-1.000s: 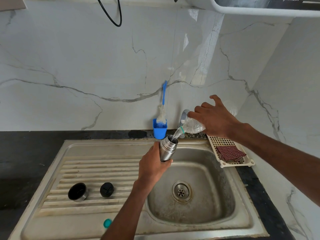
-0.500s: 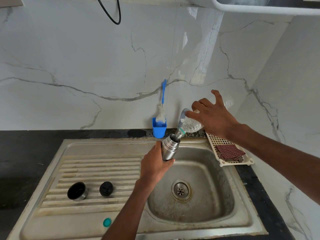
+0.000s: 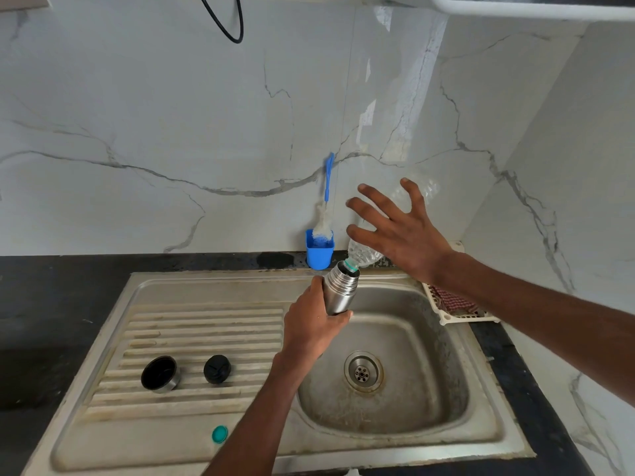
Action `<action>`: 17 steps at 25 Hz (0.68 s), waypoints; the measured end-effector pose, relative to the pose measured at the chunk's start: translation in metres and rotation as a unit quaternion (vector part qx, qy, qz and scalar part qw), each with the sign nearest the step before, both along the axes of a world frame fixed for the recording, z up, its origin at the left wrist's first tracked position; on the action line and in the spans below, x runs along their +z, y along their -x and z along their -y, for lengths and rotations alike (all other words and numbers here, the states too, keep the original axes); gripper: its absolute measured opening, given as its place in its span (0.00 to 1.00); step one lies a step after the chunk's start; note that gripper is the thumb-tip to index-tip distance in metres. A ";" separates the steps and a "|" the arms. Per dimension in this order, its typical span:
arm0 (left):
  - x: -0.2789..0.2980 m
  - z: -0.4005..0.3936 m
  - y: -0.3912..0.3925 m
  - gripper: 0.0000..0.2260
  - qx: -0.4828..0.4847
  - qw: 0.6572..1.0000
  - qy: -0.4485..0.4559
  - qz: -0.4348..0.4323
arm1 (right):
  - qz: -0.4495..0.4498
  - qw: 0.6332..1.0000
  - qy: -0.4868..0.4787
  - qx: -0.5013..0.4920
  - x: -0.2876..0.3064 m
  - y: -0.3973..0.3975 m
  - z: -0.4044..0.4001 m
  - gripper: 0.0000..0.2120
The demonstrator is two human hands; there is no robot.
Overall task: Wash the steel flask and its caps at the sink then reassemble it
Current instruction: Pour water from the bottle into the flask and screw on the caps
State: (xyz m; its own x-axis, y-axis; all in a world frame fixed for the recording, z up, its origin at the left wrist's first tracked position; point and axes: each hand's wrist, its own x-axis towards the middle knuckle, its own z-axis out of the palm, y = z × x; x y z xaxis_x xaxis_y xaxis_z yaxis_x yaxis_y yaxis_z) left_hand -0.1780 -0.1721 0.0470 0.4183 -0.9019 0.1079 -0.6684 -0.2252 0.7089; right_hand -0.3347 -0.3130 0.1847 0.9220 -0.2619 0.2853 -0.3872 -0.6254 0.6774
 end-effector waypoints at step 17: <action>-0.005 -0.056 -0.095 0.26 0.134 0.970 0.100 -0.175 | 0.351 0.739 -0.540 -0.199 -0.060 -0.118 -0.062 0.33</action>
